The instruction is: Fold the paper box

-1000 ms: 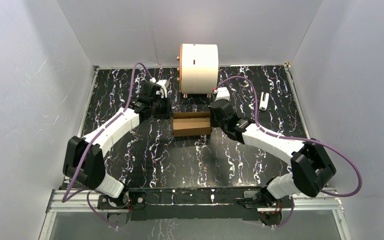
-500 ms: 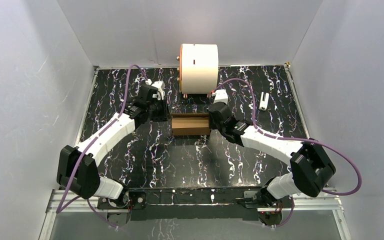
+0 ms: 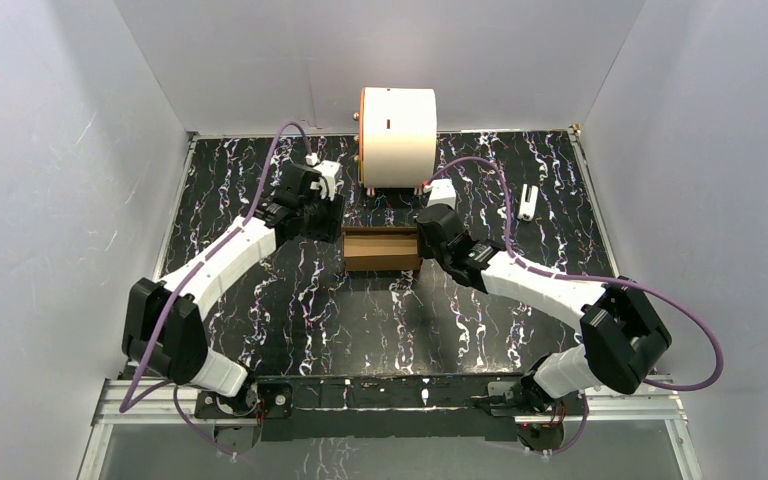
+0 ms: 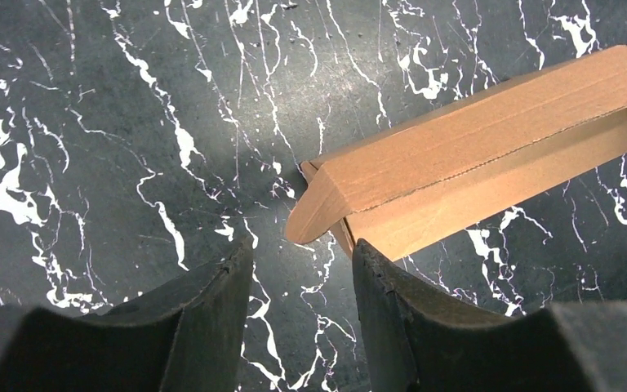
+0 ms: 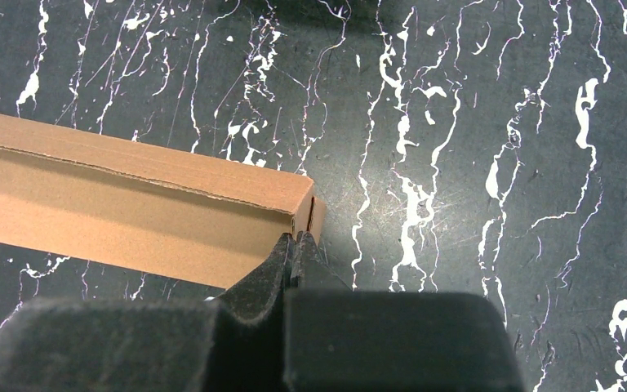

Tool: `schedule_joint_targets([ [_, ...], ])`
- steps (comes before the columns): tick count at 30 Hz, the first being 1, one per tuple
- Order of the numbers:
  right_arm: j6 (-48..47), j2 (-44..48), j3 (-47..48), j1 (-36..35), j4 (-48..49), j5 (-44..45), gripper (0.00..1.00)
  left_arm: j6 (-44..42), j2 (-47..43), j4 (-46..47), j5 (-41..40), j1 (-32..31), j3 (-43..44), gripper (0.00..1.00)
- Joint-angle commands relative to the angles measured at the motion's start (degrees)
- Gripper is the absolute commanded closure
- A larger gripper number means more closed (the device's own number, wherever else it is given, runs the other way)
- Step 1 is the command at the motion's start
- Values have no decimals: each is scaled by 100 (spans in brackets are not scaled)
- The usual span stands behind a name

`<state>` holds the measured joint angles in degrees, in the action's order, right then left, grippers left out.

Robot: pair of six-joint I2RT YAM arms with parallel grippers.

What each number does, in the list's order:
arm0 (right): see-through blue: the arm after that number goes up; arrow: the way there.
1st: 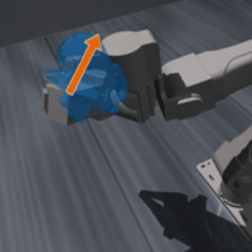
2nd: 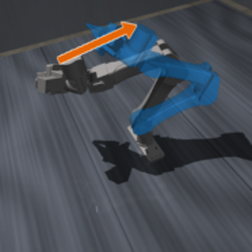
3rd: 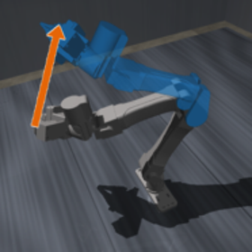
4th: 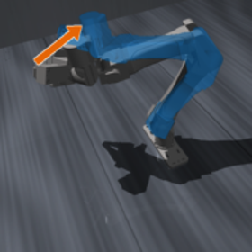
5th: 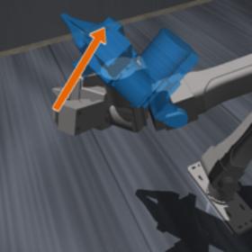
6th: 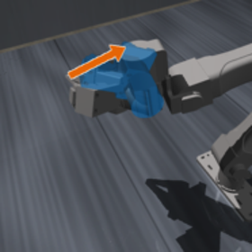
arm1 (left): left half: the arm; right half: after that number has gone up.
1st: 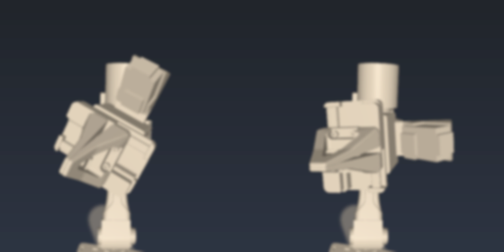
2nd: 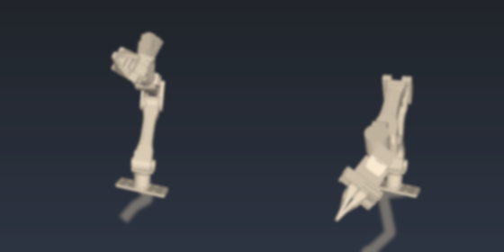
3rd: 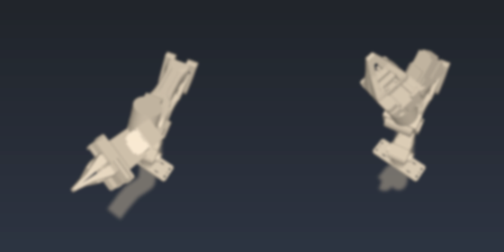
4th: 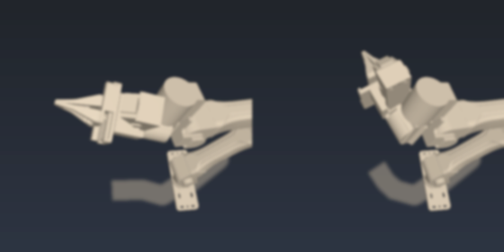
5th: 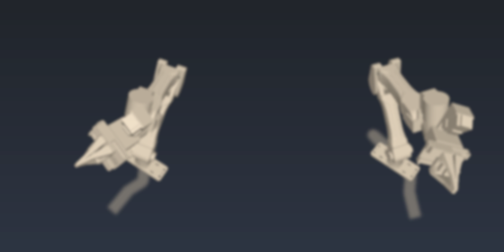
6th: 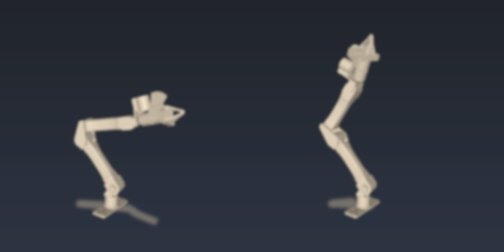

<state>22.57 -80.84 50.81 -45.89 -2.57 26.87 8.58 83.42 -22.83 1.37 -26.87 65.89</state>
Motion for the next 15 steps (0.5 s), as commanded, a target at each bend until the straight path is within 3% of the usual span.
schedule_joint_targets([
  [1, 62, -81, 34, -67, -221, -136, 100, -346, 184, -162, 347, -22, 314, 55],
  [8, 63, -94, 52, -69, -209, -112, 100, -373, 481, -253, 358, -24, 508, 69],
  [13, 94, -121, 61, -67, -214, -129, 100, -150, 544, -335, 608, -20, 698, 99],
  [15, 99, -130, 61, -69, -217, -130, 100, -14, 536, -380, 699, -20, 779, 100],
])
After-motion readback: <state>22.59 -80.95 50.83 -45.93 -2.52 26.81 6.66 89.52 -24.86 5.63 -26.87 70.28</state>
